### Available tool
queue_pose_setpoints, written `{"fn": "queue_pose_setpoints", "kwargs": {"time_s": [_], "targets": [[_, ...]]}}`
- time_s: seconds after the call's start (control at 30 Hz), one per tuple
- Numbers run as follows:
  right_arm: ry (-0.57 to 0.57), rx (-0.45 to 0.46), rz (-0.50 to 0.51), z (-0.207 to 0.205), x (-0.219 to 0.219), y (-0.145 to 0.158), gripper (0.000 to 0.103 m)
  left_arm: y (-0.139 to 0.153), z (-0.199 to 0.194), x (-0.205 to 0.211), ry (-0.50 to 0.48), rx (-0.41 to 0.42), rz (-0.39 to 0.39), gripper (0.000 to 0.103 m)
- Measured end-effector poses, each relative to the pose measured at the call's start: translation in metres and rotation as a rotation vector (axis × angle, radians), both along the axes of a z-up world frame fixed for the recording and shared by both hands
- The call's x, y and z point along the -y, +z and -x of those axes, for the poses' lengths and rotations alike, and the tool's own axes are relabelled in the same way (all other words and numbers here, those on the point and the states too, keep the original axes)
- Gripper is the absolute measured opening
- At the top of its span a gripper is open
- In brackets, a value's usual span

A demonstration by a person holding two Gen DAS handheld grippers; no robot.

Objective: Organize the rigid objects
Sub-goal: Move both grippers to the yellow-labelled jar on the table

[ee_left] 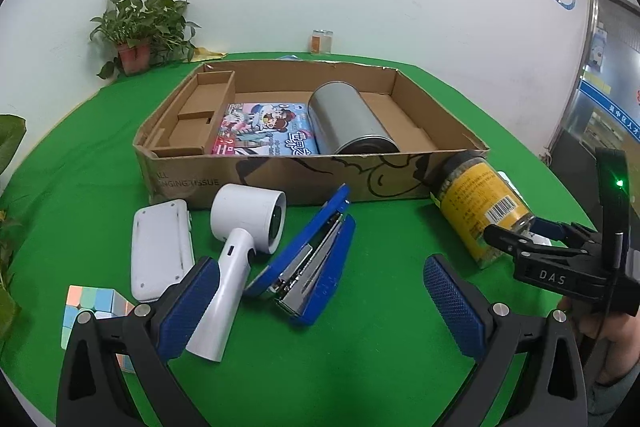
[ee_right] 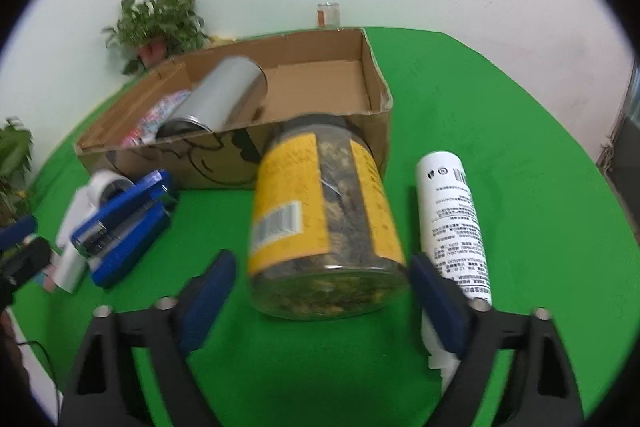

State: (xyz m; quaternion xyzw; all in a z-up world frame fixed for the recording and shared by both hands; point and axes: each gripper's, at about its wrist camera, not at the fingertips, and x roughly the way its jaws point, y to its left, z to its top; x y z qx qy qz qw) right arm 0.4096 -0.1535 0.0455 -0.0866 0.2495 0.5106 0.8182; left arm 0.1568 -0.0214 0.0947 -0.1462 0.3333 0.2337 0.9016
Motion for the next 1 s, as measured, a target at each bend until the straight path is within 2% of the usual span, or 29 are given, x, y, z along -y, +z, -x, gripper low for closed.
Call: {"fn": "queue_pose_setpoints", "kwargs": {"time_s": [0.17,0.33,0.37,0.47,0.5,0.57,0.63,0.73,0.8,0.9,1.0], "targets": [[0.027,0.060,0.027,0.018,0.011,-0.004,0.082,0.001,0.005,0.003,-0.021,0.002,0.028,0.103],[0.087,0.084,0.053,0.046,0.039,-0.013,0.084,-0.006,0.003,0.009,-0.147,0.005,0.203,0.103],[0.101,0.067,0.038,0.053,0.045,-0.016,0.084,-0.009,0.001,0.011,-0.171,0.003,0.240,0.103],[0.289,0.009,-0.049,0.079,0.065,-0.017,0.087,-0.017,-0.002,0.017,-0.231,-0.010,0.302,0.103],[0.309,0.004,-0.071,0.082,0.069,-0.015,0.087,-0.020,-0.002,0.018,-0.238,-0.014,0.323,0.103],[0.310,-0.041,-0.128,0.080,0.077,-0.012,0.088,-0.026,-0.002,0.013,-0.237,-0.013,0.387,0.103],[0.283,-0.137,-0.160,0.066,0.078,-0.011,0.088,-0.030,-0.001,0.006,-0.223,-0.001,0.451,0.103],[0.229,-0.252,-0.142,0.040,0.066,-0.016,0.088,-0.032,0.000,-0.002,-0.216,0.019,0.505,0.102],[0.250,-0.307,-0.136,0.037,0.055,-0.017,0.088,-0.032,-0.005,-0.006,-0.226,0.022,0.524,0.102],[0.301,-0.360,-0.135,0.044,0.042,-0.020,0.088,-0.030,-0.019,-0.009,-0.243,0.010,0.544,0.101],[0.293,-0.337,-0.089,0.049,0.031,-0.022,0.088,-0.031,-0.041,-0.002,-0.293,-0.034,0.531,0.098]]}}
